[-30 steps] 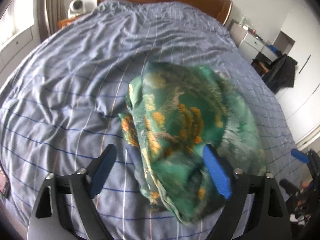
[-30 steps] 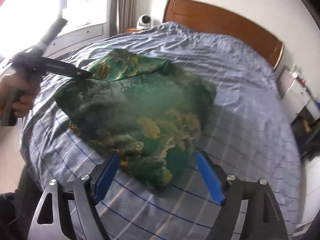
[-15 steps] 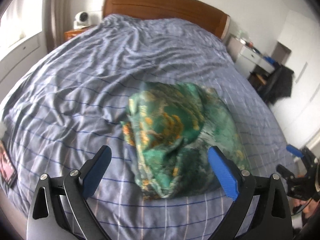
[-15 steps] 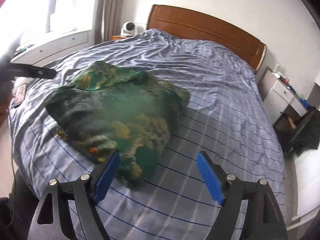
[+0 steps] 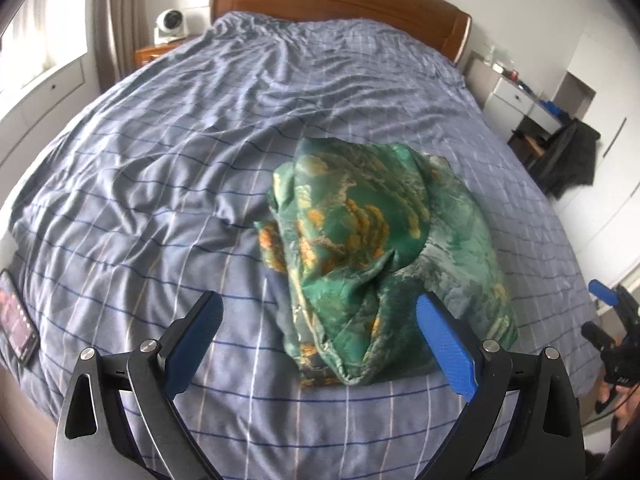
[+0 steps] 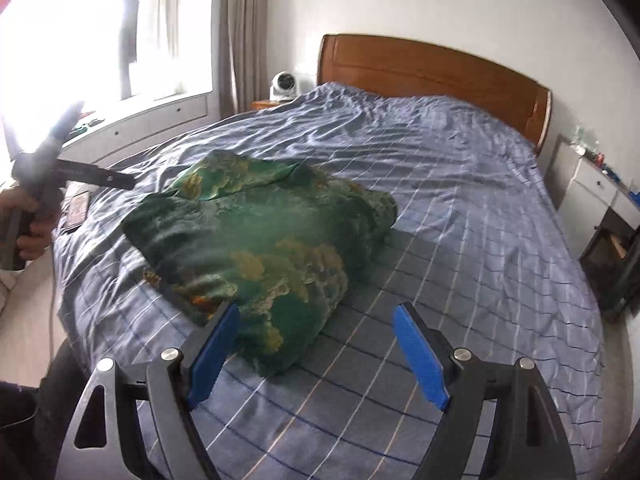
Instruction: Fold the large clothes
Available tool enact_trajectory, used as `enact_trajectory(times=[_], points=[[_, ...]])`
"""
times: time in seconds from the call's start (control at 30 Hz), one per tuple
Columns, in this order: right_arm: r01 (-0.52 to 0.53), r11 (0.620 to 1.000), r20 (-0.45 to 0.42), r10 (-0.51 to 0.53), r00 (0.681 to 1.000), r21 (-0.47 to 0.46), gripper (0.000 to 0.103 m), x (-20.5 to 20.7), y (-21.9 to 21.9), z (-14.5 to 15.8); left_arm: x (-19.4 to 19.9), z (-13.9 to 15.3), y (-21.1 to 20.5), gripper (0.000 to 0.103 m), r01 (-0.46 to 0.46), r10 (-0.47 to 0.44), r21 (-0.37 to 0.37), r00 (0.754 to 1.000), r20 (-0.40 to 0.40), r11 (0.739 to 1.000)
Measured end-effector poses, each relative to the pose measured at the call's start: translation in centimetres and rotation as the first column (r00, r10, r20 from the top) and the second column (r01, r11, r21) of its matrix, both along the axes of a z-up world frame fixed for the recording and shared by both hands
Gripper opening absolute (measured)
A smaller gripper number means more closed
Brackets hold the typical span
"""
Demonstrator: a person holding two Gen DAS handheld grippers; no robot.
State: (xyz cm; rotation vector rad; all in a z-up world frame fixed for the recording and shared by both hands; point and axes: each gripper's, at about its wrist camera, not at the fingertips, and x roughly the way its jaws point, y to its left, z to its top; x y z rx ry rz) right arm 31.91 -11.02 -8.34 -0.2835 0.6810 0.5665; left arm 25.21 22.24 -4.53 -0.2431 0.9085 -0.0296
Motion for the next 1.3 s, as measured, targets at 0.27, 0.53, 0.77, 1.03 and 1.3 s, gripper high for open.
enact_trajectory(times=[0.27, 0.53, 0.77, 1.03, 1.3], points=[[0.065, 0.996, -0.1, -0.059, 0.993, 0.067, 0.081, 1.9, -0.7, -0.5, 4.1, -0.1, 2.3, 0.098, 0.029, -0.042, -0.283, 0.998, -0.038, 0.959], [0.076, 0.986, -0.206, -0.044, 0.978, 0.149, 0.081, 5.6, -0.2, -1.3, 8.4, -10.4, 3.6, 0.098, -0.116, -0.005, -0.399, 0.957, -0.289, 0.909], [0.106, 0.949, -0.415, 0.028, 0.909, 0.296, 0.081, 12.0, -0.7, -6.3, 8.1, -14.4, 3.8, 0.102, -0.078, -0.066, -0.517, 0.965, -0.255, 0.852], [0.168, 0.882, -0.609, 0.155, 0.778, 0.439, 0.084, 17.4, 1.3, -14.8, 8.9, -16.6, 3.7, 0.103, -0.021, -0.119, -0.575, 0.972, -0.204, 0.818], [-0.019, 0.977, -0.337, 0.091, 0.937, 0.212, 0.07, 14.2, 5.9, -10.3, 8.0, -12.9, 1.4, 0.058, 0.024, -0.104, -0.515, 0.987, -0.126, 0.857]])
